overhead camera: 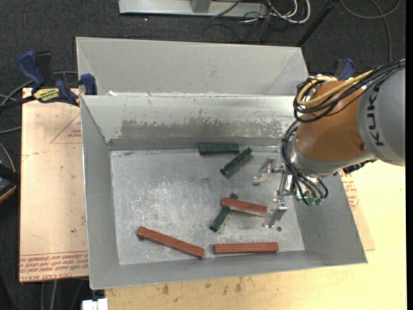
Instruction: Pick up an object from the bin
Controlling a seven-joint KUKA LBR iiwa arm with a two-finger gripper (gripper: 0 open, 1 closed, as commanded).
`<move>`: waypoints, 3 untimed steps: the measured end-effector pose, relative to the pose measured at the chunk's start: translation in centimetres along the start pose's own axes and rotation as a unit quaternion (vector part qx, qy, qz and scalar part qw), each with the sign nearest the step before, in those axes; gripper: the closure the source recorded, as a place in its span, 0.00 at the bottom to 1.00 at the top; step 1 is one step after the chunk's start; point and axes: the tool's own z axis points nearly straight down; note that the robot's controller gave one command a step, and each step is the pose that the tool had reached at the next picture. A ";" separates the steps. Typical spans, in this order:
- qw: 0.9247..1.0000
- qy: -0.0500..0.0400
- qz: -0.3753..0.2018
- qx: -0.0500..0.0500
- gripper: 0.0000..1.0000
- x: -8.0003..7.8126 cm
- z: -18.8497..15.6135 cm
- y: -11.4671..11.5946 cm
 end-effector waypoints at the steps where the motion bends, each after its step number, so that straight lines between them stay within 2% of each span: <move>1: 1.000 -0.004 -0.001 0.000 0.00 -0.2 -0.4 0.0; 2: 0.997 -0.009 -0.075 0.001 1.00 -0.2 5.9 0.6; 3: 0.997 -0.009 -0.075 0.001 1.00 -0.2 5.9 0.6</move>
Offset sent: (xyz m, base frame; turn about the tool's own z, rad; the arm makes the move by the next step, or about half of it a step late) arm -0.0028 0.0051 -0.0652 -0.1510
